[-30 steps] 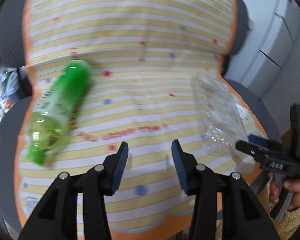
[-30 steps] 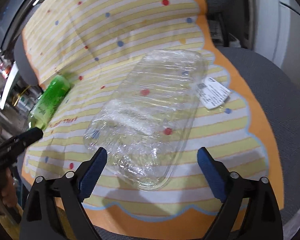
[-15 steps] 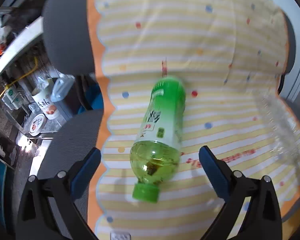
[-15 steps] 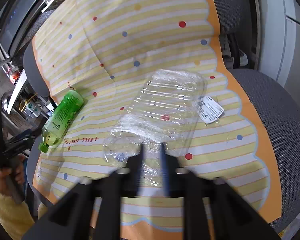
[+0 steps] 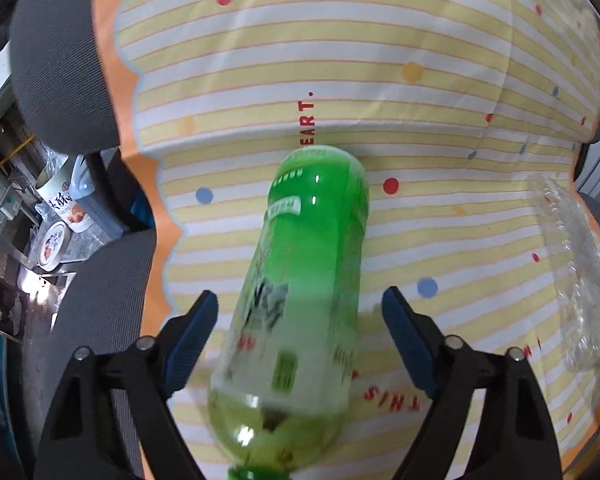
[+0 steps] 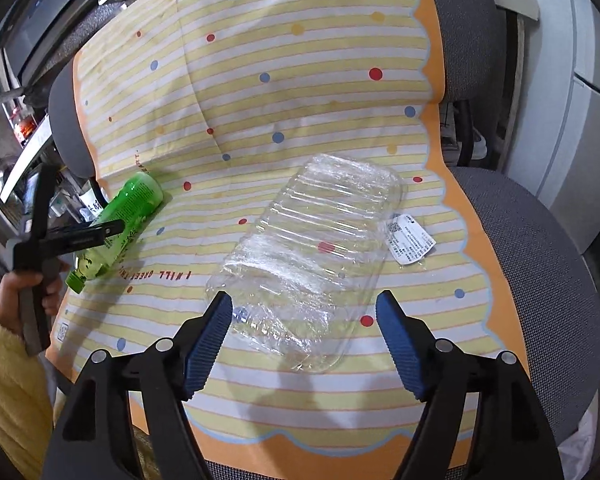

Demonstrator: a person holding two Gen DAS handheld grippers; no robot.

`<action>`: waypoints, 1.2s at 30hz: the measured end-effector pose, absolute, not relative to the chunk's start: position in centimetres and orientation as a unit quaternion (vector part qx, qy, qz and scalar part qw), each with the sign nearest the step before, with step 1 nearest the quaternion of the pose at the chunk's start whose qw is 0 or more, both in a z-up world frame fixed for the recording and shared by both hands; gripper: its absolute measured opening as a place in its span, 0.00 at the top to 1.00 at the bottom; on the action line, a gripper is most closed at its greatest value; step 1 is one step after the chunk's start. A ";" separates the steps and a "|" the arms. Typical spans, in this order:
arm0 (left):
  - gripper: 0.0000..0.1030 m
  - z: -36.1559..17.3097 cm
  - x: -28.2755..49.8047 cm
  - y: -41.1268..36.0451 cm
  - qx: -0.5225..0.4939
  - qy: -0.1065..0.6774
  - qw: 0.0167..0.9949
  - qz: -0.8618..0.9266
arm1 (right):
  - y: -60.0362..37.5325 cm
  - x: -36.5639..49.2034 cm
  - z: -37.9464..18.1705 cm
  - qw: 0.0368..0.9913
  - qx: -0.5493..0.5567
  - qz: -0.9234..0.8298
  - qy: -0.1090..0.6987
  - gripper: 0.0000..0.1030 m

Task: Collect trash
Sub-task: 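Grasp the green tea bottle with the left tool while the right tool holds the tray, then carry the plastic tray and green bottle over the pink bin with both tools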

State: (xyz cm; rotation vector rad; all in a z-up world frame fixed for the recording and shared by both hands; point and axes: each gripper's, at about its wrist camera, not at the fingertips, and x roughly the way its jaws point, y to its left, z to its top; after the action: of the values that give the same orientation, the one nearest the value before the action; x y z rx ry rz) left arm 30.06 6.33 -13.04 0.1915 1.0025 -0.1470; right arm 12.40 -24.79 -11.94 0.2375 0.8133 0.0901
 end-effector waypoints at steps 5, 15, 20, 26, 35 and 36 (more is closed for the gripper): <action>0.37 -13.6 31.3 5.6 0.101 0.489 0.864 -0.059 | -25.0 12.7 -12.4 0.907 0.108 0.035 0.405 0.27; 0.39 -10.3 22.9 1.3 0.032 0.461 0.870 -0.172 | -25.9 12.9 -13.6 0.900 0.144 0.032 0.410 0.19; 0.39 -11.0 21.3 -4.2 0.074 0.482 0.853 -0.184 | -27.3 12.2 -14.0 0.900 0.173 0.047 0.397 0.27; 0.39 -12.2 21.4 -6.4 0.090 0.502 0.835 -0.208 | -28.2 12.7 -15.6 0.884 0.225 0.068 0.404 0.29; 0.39 -13.1 20.3 -8.4 0.066 0.536 0.794 -0.278 | -30.3 11.5 -18.2 0.858 0.309 0.099 0.398 0.21; 0.40 -13.3 20.4 -8.4 0.054 0.542 0.789 -0.284 | -30.4 11.6 -18.3 0.857 0.318 0.103 0.391 0.21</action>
State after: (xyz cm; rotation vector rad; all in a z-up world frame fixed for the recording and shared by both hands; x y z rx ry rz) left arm 20.39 -8.38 -13.30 0.1171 1.1683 -0.6107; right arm 11.56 -30.39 -18.28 0.6689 0.8219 0.2170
